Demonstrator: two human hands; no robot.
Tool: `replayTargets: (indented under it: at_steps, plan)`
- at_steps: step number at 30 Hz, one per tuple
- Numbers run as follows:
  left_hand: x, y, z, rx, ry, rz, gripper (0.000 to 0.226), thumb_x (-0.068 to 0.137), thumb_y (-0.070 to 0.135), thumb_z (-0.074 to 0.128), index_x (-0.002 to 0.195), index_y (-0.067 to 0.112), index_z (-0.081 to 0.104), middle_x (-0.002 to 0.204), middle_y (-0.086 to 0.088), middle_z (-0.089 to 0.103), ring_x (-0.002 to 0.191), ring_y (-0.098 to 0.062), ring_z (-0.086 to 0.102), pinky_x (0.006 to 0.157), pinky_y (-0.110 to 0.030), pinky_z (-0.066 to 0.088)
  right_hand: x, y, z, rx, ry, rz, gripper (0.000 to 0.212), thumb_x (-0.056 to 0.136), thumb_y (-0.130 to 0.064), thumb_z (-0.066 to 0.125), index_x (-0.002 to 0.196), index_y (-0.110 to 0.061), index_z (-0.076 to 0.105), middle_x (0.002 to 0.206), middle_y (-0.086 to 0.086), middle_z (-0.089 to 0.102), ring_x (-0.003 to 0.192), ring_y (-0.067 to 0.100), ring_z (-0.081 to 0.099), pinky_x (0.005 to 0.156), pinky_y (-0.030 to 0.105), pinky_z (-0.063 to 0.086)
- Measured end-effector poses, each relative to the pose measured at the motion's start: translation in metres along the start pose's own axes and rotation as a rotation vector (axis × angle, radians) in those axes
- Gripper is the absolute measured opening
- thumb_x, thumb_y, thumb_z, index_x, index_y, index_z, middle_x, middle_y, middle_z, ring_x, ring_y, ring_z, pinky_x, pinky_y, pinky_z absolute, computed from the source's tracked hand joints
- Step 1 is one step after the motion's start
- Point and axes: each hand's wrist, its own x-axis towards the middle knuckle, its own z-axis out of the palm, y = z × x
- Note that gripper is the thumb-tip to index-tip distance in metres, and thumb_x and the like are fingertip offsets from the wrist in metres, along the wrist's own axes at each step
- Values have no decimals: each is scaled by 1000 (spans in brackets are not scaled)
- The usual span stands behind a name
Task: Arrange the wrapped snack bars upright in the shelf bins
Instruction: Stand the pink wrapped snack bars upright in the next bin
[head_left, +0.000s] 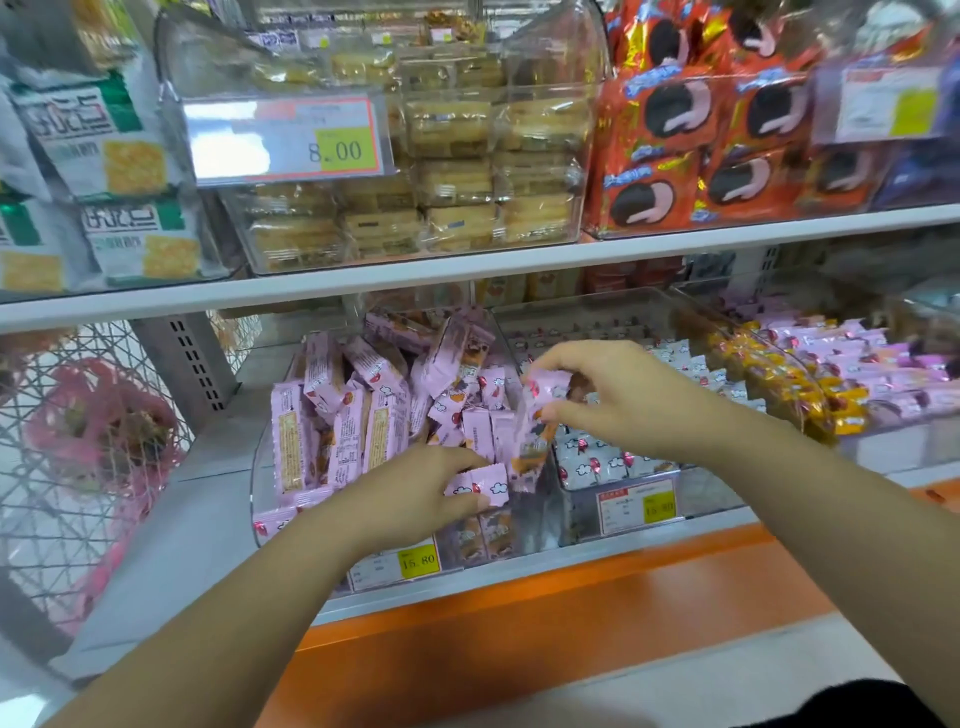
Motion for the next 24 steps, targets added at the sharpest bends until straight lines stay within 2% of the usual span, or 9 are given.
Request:
replayTargets:
  at_steps: [1,4,8,12,18,20,23,24]
  plan:
    - [0,-2,1,8,-6,-7,50,96,38,49,142,21,38,134,-9,52,119,-21,50,91,-23,36,2,-1,5,-44,-39,-14,37,91,-28,59,127,-24,55,128,-6,54,104,6,51,88,21,37]
    - [3,-4,3,18,-9,-9,51,96,39,48,143,22,38,135,-6,52,118,-22,50,88,-23,36,3,-3,24,-90,-131,5,43,91,-29,60,132,-21,52,135,-1,51,124,13,44,99,24,33]
    - [6,-6,3,-6,-1,8,51,94,40,51,141,24,39,134,-1,52,117,-14,49,87,-23,37,-1,0,40,-130,-115,31,44,86,-35,66,128,-26,54,135,2,42,133,17,29,109,35,30]
    - [11,-5,1,-112,2,18,50,91,43,55,137,26,43,140,7,47,125,-7,45,102,-24,37,-1,3,43,-182,-86,3,39,88,-35,62,125,-28,53,147,2,30,140,17,16,111,34,22]
    - [24,10,3,-141,73,8,47,86,46,60,126,22,50,115,5,58,104,-10,55,90,-27,46,-8,11,50,-163,-4,-85,32,86,-34,65,118,-29,60,136,-2,44,133,16,30,111,34,25]
    - [26,13,5,-97,88,27,39,88,44,59,115,17,56,96,1,60,85,-13,56,73,-28,44,-12,17,53,-84,57,-132,34,86,-31,66,120,-26,62,133,-4,50,128,11,36,111,32,28]
    - [26,14,8,-62,135,39,35,89,42,58,109,14,57,74,0,54,64,-13,49,59,-29,38,-22,26,53,43,144,-70,43,87,-29,65,128,-28,56,135,-15,48,120,-7,34,103,9,23]
    - [26,14,9,-51,161,40,33,89,41,58,108,14,57,69,2,50,60,-11,45,55,-27,34,-25,30,54,62,149,-44,43,87,-28,65,128,-29,55,133,-16,50,118,-10,34,102,6,23]
